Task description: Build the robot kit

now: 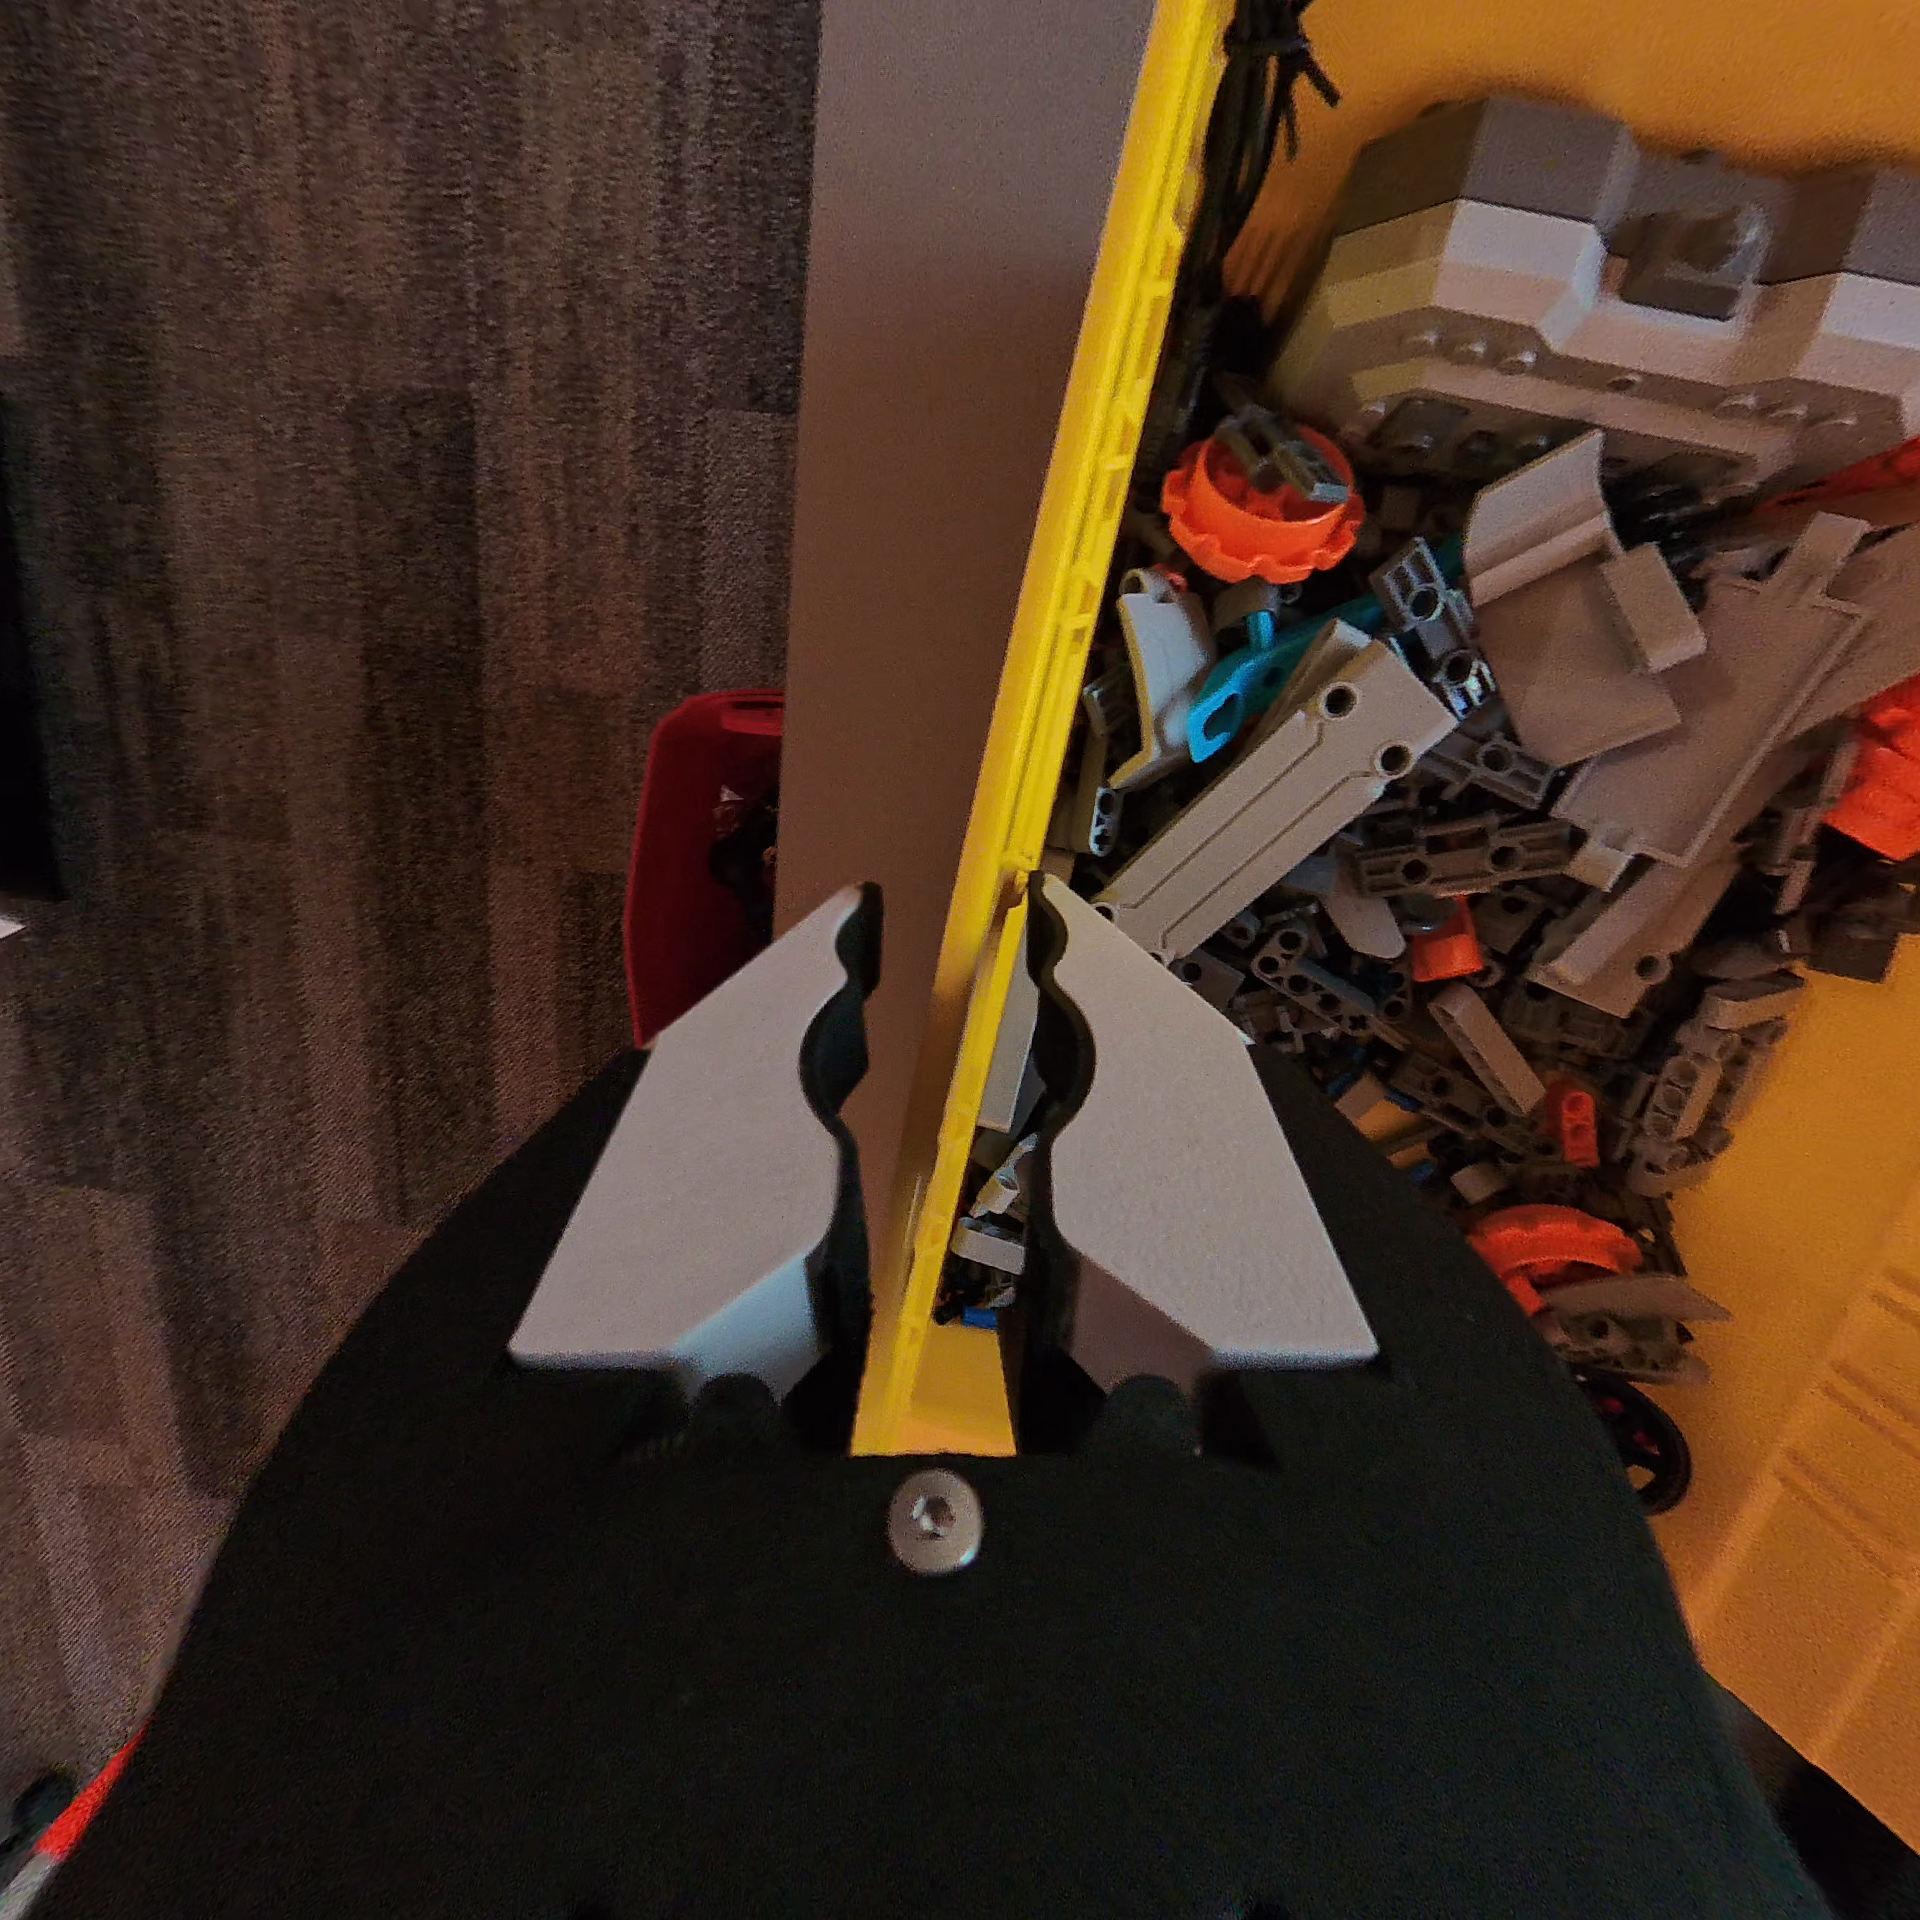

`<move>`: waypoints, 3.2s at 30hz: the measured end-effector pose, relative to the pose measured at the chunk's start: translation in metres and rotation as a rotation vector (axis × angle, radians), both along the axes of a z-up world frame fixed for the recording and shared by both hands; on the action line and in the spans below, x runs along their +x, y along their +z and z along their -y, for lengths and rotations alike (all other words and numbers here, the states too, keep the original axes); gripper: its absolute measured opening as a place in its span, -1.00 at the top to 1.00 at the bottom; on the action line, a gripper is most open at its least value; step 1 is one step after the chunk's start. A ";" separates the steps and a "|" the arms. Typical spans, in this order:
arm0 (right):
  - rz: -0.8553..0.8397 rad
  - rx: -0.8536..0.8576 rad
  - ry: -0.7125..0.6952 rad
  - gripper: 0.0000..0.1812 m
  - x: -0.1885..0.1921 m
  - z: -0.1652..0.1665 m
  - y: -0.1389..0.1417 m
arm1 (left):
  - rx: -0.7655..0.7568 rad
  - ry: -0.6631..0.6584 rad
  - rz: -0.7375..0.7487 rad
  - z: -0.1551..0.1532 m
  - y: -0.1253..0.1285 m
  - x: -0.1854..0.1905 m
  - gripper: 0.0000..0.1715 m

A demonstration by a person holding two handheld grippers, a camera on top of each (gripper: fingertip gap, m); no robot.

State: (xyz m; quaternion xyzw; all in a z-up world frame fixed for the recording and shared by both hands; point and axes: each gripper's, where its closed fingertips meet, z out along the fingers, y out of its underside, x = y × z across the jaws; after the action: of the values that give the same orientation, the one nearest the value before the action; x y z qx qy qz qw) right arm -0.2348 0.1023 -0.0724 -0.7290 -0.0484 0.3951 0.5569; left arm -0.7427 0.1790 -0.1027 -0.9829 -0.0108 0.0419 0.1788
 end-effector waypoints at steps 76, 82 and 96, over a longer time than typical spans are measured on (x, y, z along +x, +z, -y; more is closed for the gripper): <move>0.393 0.474 -0.166 0.52 -0.072 -0.031 0.106 | -0.336 -0.428 0.123 0.087 0.000 0.094 0.74; 0.330 0.499 -0.038 0.54 -0.112 -0.019 0.088 | -0.456 -0.383 0.112 0.084 -0.023 0.089 0.76; 0.489 0.532 -0.008 0.60 -0.095 -0.026 0.070 | -0.439 -0.410 0.086 0.056 -0.032 0.103 0.75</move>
State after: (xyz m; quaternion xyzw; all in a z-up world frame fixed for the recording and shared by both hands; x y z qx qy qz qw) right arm -0.3293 0.1280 -0.0023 -0.6317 -0.2785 0.1802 0.7007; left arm -0.6400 0.1232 -0.1345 -0.9806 0.1898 -0.0354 -0.0341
